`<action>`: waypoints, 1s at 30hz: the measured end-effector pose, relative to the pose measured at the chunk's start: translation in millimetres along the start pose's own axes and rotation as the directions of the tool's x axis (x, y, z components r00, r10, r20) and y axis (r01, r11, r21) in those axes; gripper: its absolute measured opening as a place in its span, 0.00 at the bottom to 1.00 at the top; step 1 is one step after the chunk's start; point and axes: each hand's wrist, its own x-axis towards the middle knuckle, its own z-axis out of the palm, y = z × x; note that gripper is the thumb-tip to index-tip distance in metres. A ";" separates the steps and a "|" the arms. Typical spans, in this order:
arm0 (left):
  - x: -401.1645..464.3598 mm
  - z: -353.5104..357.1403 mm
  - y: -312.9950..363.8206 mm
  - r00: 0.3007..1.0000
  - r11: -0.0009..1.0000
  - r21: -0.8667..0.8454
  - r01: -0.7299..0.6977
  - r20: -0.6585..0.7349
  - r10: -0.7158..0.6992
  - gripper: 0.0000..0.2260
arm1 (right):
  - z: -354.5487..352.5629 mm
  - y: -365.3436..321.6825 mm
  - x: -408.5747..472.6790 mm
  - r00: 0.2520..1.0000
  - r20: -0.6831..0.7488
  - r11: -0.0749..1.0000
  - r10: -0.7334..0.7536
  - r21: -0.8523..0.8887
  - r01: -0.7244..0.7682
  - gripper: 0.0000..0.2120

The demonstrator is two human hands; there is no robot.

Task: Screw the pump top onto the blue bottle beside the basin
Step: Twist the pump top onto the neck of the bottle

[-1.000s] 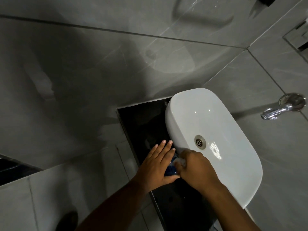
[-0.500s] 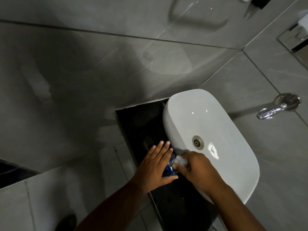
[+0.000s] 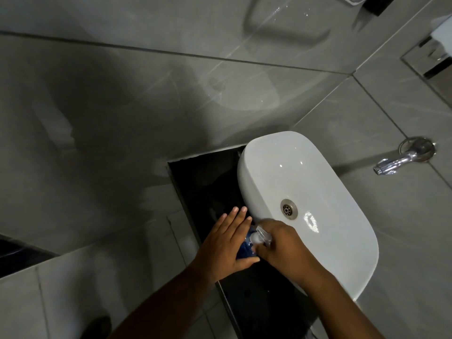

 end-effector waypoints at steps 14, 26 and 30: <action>2.4 2.0 -1.3 1.000 1.000 -0.018 -0.010 -0.015 0.010 0.40 | 6.2 6.9 -4.1 0.997 -0.063 0.988 0.049 0.147 -0.039 0.08; 1.7 1.3 1.8 1.000 0.999 -0.044 0.005 -0.008 -0.005 0.39 | 9.0 9.1 -3.9 0.997 -0.064 0.972 0.031 0.233 -0.015 0.08; 2.4 2.0 4.2 1.000 0.995 -0.096 0.013 -0.007 -0.014 0.38 | 19.7 7.3 -6.5 0.988 -0.146 0.977 0.053 0.212 -0.021 0.08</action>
